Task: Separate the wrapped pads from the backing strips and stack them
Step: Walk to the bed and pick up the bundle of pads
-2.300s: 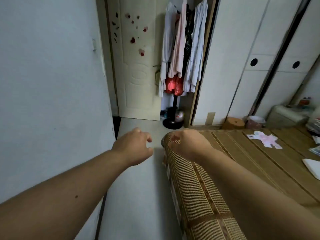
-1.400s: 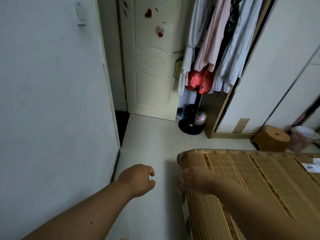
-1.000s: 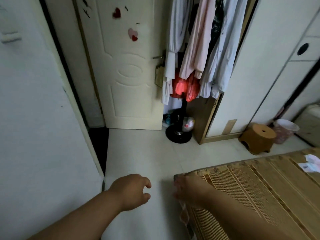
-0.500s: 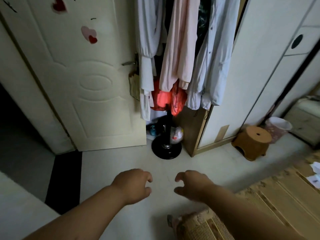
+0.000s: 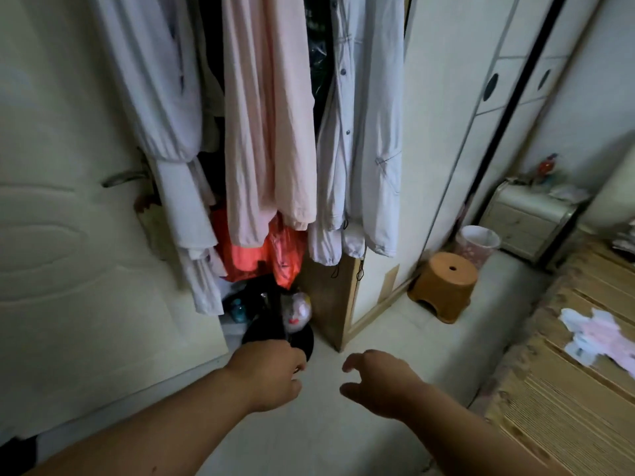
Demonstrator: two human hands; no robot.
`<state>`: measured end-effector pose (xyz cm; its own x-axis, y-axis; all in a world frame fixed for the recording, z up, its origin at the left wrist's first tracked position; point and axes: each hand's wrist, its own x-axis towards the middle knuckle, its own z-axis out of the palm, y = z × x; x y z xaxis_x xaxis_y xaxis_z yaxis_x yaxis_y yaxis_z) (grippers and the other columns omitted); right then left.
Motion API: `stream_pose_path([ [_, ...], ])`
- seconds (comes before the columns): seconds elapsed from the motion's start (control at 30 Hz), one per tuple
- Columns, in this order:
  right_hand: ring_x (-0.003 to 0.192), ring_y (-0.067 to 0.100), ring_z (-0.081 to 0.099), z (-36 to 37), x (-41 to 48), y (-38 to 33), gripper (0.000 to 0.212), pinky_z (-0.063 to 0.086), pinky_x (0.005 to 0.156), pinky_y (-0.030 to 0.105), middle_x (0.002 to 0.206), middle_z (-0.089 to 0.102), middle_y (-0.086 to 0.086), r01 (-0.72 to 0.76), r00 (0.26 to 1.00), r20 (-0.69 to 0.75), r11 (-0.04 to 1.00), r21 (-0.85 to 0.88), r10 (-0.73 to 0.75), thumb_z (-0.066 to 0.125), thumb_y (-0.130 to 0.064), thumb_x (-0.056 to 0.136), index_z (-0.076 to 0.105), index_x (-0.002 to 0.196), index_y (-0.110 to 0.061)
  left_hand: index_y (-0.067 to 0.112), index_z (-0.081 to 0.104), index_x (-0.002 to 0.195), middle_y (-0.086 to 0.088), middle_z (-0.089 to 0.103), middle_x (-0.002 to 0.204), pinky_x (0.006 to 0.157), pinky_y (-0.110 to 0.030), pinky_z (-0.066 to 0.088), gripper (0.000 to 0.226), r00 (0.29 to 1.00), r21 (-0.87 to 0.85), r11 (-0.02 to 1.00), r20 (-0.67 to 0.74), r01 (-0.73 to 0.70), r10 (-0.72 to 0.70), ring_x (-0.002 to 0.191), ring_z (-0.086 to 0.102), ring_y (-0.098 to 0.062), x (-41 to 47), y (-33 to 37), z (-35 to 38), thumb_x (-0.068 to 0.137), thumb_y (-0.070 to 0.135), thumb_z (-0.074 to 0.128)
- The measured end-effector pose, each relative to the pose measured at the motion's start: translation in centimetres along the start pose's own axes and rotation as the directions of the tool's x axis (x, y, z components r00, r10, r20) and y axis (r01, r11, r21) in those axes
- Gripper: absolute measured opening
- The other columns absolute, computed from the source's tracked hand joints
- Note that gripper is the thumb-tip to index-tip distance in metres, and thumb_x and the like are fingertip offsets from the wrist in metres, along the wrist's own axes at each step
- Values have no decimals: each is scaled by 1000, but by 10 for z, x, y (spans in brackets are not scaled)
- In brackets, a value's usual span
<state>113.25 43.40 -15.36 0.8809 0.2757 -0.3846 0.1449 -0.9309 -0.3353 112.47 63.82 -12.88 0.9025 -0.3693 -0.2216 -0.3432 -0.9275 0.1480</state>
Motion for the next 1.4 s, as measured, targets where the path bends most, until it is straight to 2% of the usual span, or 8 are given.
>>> stream_pose_path([
  [0.23, 106, 19, 58, -31, 53, 42, 43, 47, 93, 40, 121, 61, -1, -221, 968, -94, 969, 108, 232, 57, -52, 82, 54, 120, -32, 31, 59, 114, 0, 62, 115, 67, -28, 39, 35, 972, 20, 973, 55, -228, 227, 100, 59, -22, 126, -4, -24, 82, 43, 50],
  [0.43, 98, 19, 60, -64, 66, 125, 47, 52, 83, 35, 123, 56, 0, -363, 908, -153, 915, 175, 390, 58, -52, 82, 52, 124, -32, 35, 55, 119, 3, 61, 117, 80, -33, 49, 44, 901, -12, 913, 153, -408, 405, 102, 58, -19, 237, 55, -21, 78, 49, 47],
  [0.53, 104, 20, 58, -89, 83, 181, 55, 51, 85, 37, 130, 52, 0, -405, 879, -174, 887, 222, 444, 58, -52, 81, 43, 131, -34, 37, 54, 118, 3, 62, 114, 71, -31, 46, 44, 861, 10, 870, 146, -493, 486, 97, 59, -19, 306, 98, -23, 77, 52, 45],
  [0.8, 108, 19, 57, -189, 112, 340, 56, 50, 88, 37, 132, 52, 1, -489, 818, -178, 825, 284, 546, 59, -49, 81, 41, 132, -33, 34, 53, 122, 2, 60, 123, 77, -32, 46, 42, 808, -37, 820, 152, -570, 569, 105, 58, -19, 469, 233, -54, 83, 48, 49],
  [1.07, 115, 22, 55, -253, 155, 452, 57, 48, 92, 36, 135, 52, 2, -551, 756, -130, 731, 404, 642, 61, -44, 83, 41, 135, -32, 28, 57, 119, 0, 64, 115, 77, -34, 51, 42, 716, -74, 746, 232, -662, 658, 98, 60, -19, 622, 316, -85, 80, 41, 50],
  [1.13, 111, 23, 57, -271, 172, 485, 56, 51, 89, 35, 131, 55, 4, -590, 710, -131, 686, 426, 692, 61, -41, 83, 43, 135, -29, 27, 58, 113, -1, 65, 109, 74, -34, 51, 38, 678, -91, 719, 268, -689, 684, 92, 61, -20, 671, 337, -87, 79, 40, 50],
  [1.3, 105, 23, 59, -319, 206, 563, 51, 52, 86, 40, 126, 58, 5, -664, 531, -135, 510, 547, 837, 62, -38, 83, 48, 131, -29, 32, 57, 119, -1, 65, 117, 84, -36, 49, 43, 547, -3, 569, 270, -823, 793, 105, 58, -23, 783, 398, -103, 78, 44, 49],
  [1.4, 102, 22, 59, -334, 217, 596, 50, 49, 80, 33, 126, 57, 4, -693, 433, -138, 427, 581, 891, 60, -41, 84, 47, 131, -32, 33, 55, 121, -2, 63, 121, 86, -37, 49, 46, 472, 0, 496, 306, -868, 827, 108, 58, -23, 829, 433, -113, 77, 45, 50],
])
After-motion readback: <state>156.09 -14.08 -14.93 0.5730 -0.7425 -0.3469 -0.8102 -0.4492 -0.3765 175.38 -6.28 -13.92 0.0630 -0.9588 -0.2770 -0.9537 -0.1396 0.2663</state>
